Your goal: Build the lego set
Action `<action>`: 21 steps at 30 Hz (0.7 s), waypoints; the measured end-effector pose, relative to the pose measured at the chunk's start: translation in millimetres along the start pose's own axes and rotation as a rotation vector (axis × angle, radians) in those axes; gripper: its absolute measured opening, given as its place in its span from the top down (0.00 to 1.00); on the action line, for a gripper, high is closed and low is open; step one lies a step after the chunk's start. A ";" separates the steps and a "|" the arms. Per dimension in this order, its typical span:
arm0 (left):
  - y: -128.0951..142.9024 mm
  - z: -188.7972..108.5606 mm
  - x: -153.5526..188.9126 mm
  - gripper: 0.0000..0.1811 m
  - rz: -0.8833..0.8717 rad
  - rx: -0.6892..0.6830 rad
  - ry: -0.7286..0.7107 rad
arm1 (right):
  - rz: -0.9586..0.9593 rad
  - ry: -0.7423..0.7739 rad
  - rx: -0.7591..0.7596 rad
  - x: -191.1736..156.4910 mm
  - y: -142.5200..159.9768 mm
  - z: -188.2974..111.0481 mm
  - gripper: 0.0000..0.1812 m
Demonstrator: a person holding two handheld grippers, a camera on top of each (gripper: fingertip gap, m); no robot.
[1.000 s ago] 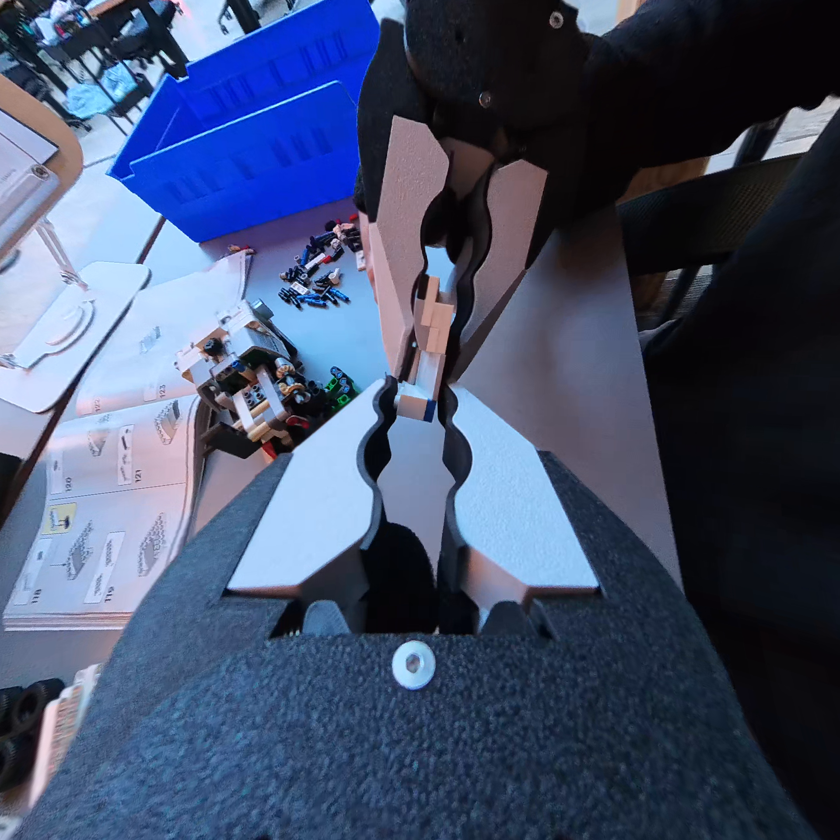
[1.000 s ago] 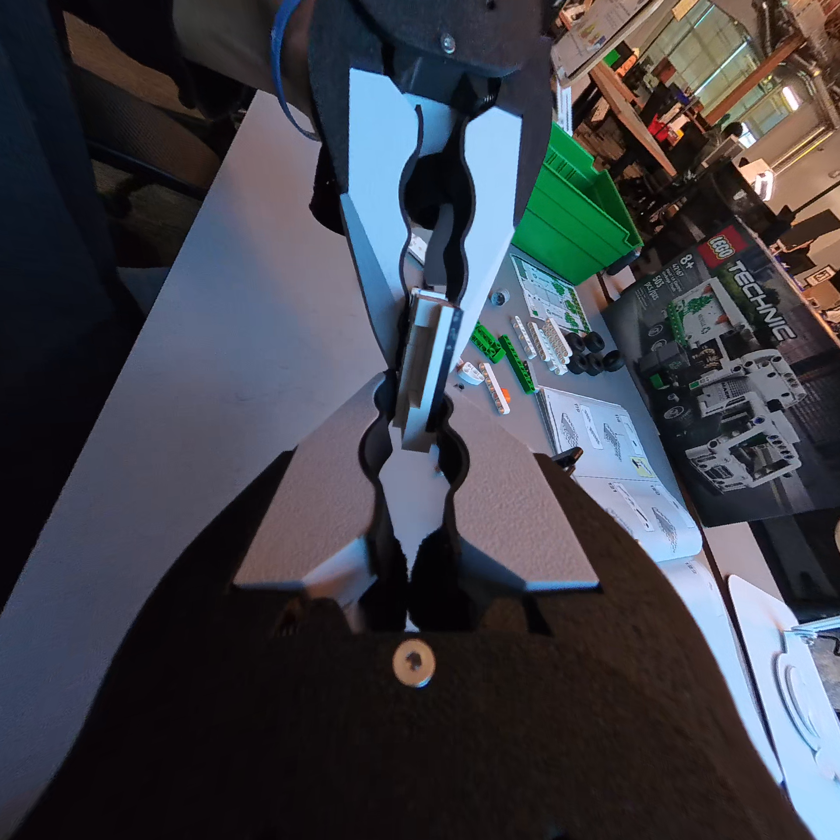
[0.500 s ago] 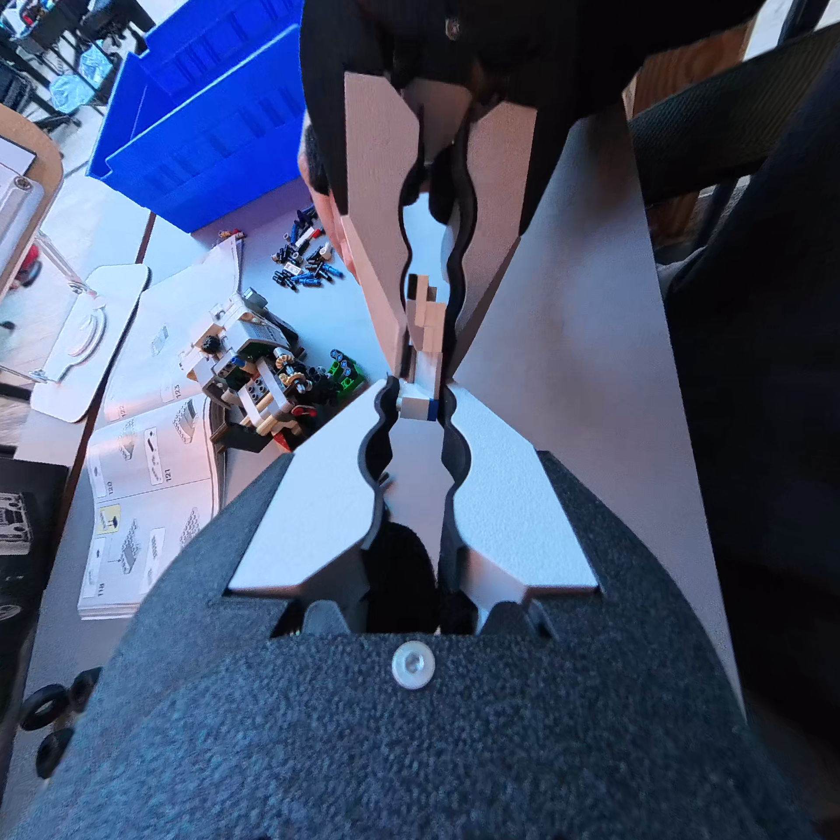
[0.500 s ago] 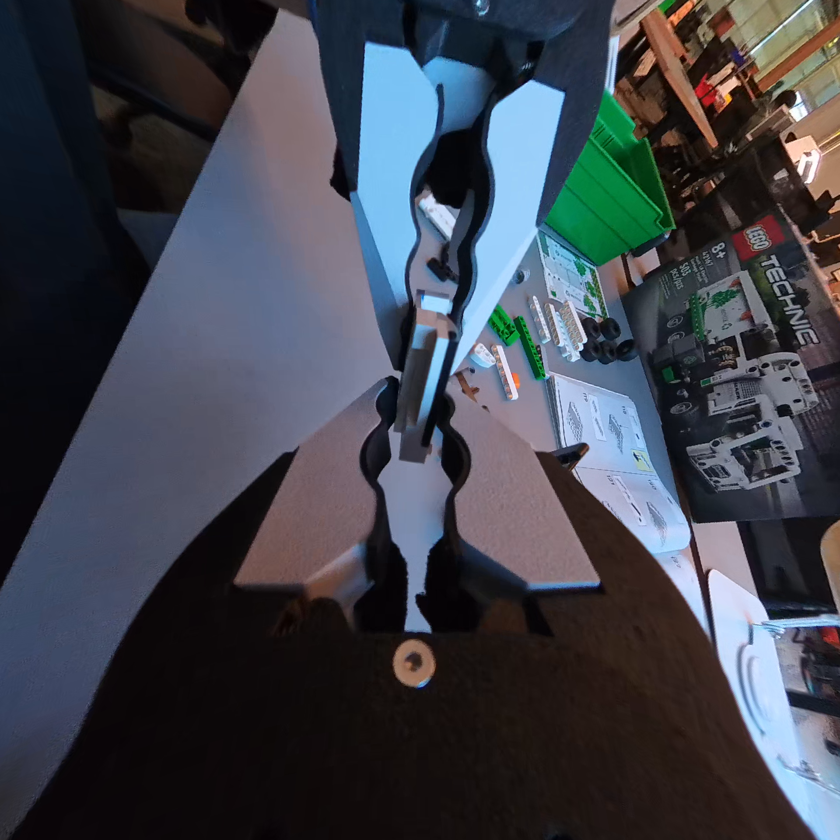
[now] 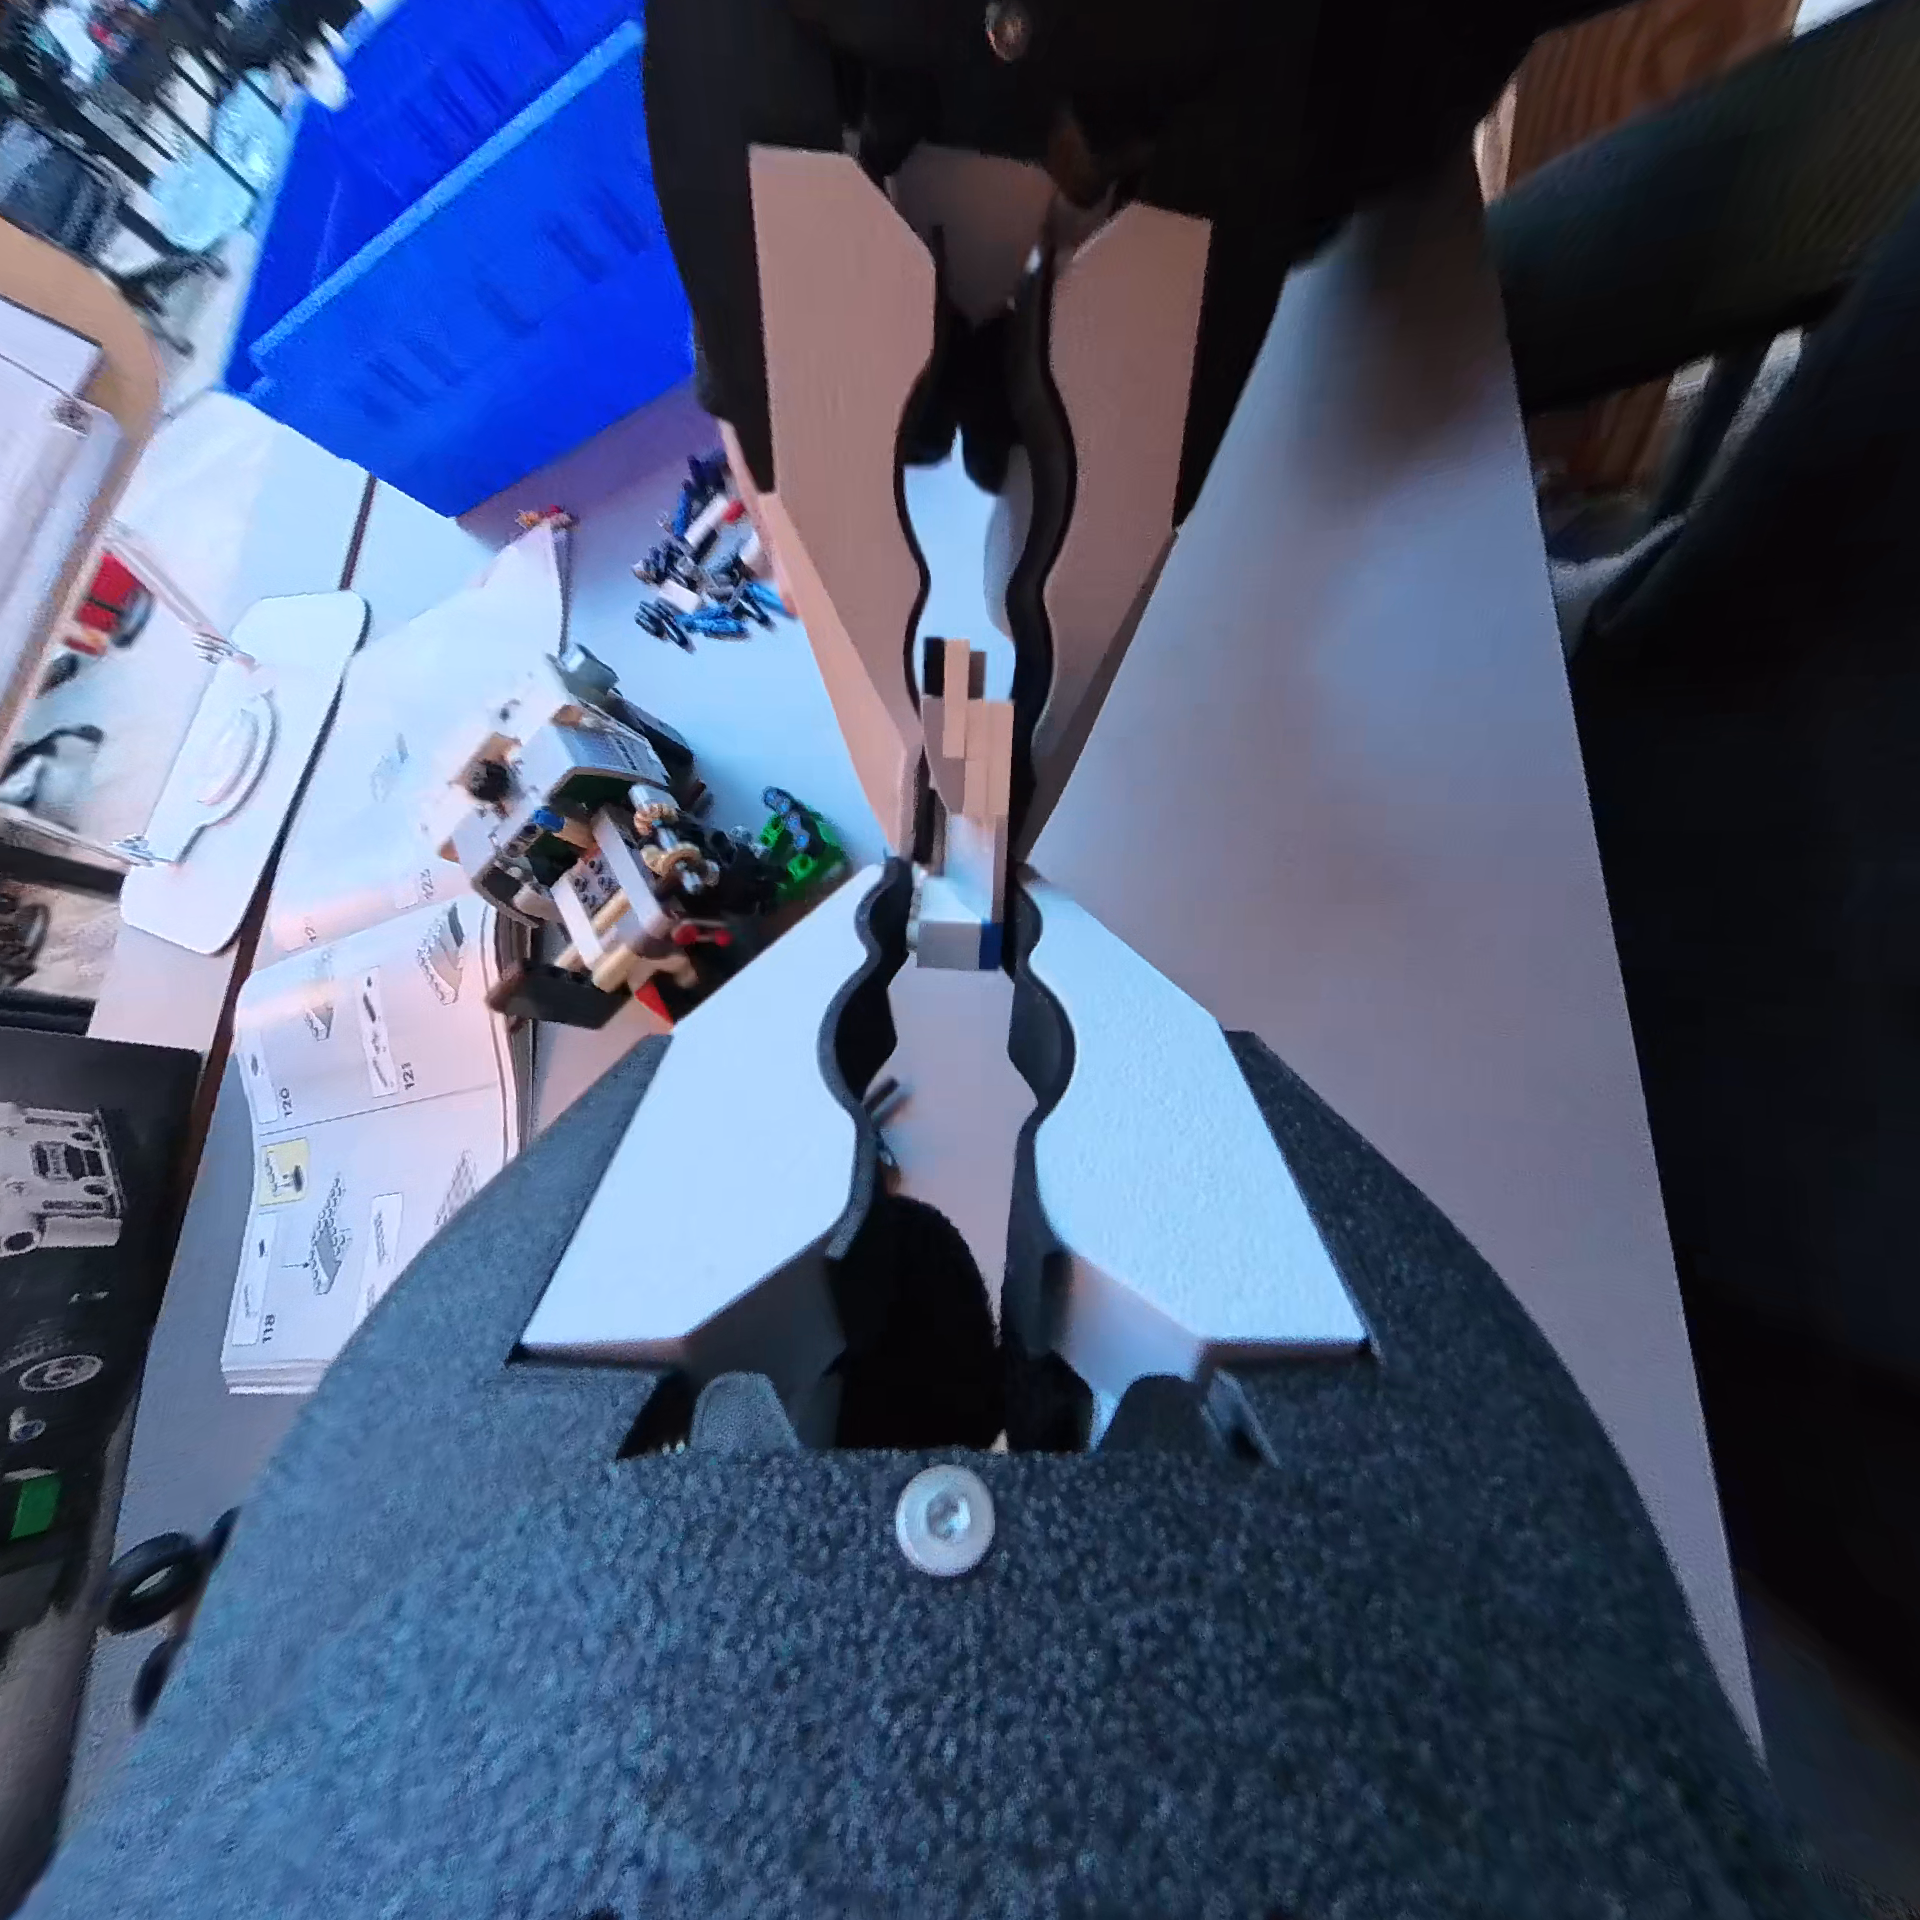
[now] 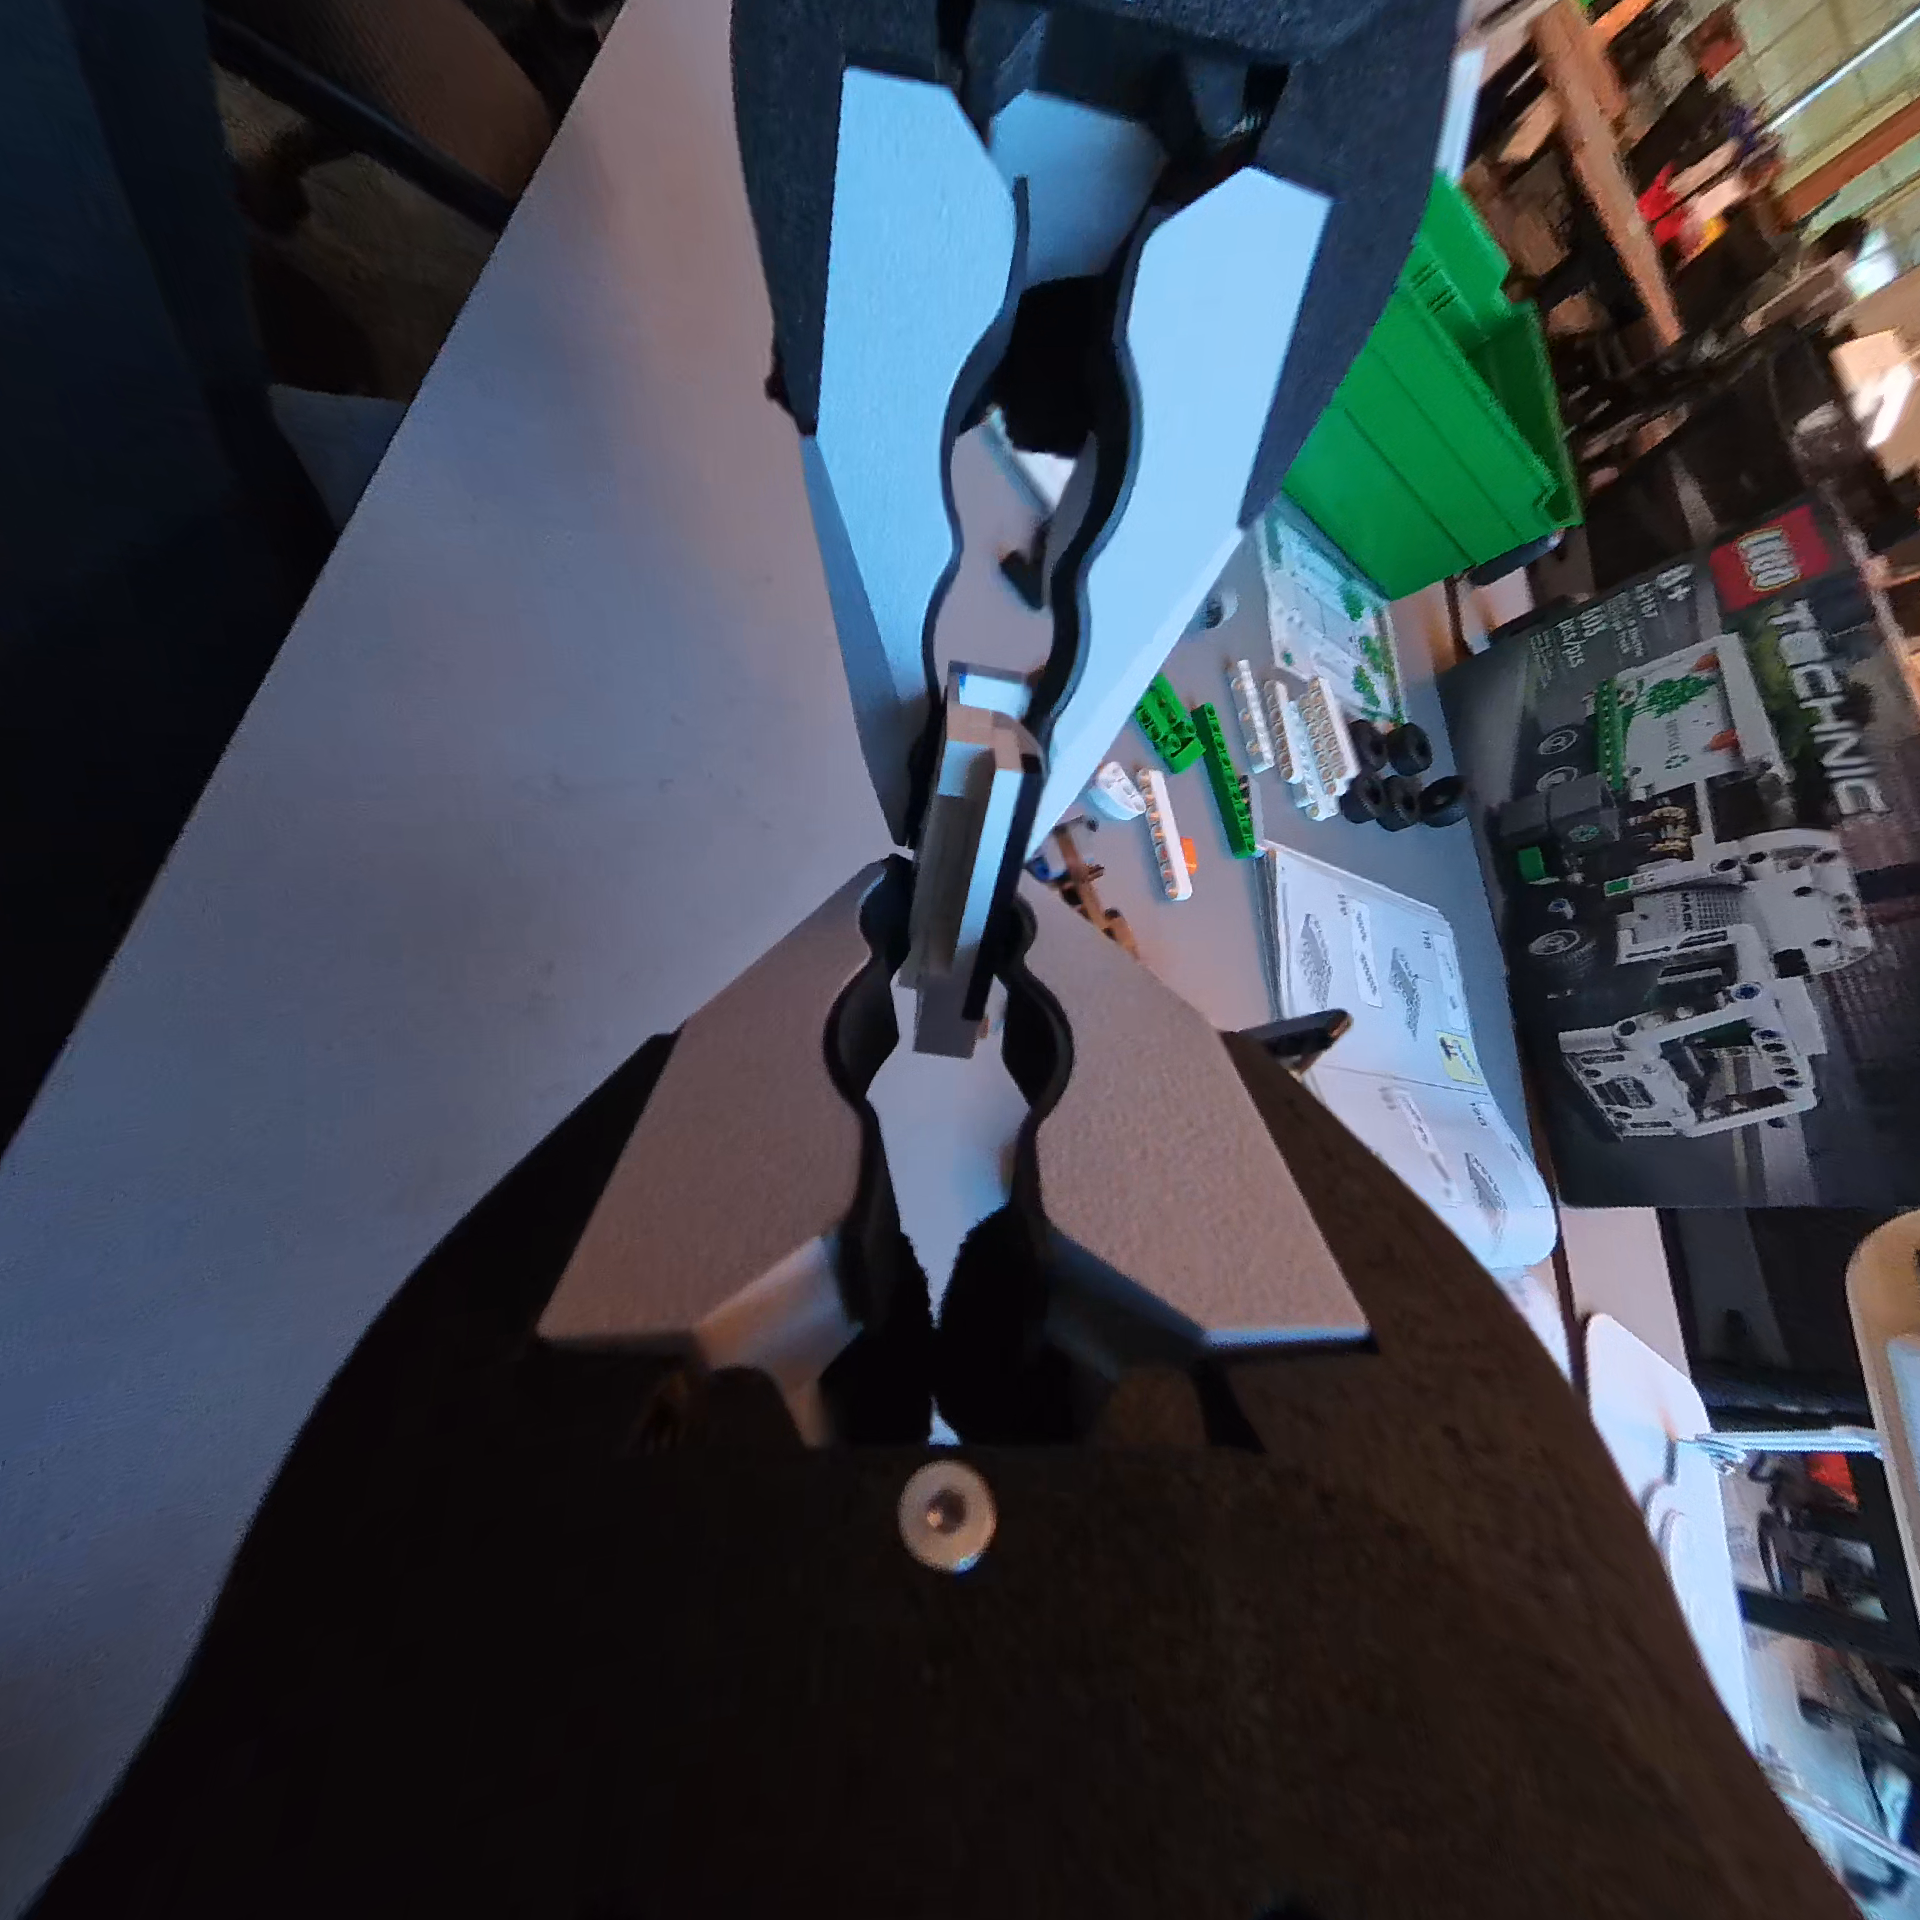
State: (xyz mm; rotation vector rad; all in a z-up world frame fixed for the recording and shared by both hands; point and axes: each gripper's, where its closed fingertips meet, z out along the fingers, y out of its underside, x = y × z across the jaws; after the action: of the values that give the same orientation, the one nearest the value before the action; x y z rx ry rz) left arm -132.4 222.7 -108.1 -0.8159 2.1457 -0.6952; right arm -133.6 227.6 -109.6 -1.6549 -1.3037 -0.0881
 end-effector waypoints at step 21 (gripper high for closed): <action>6.9 20.9 0.1 0.92 0.203 0.096 -0.075 | 0.722 0.017 -0.045 -11.3 61.2 -52.5 0.81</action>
State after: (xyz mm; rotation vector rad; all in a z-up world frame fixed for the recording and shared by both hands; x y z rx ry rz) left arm -118.5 222.5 -125.2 -0.5552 2.0755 -0.6457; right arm -65.9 186.4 -128.2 -2.0610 -0.6308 0.3018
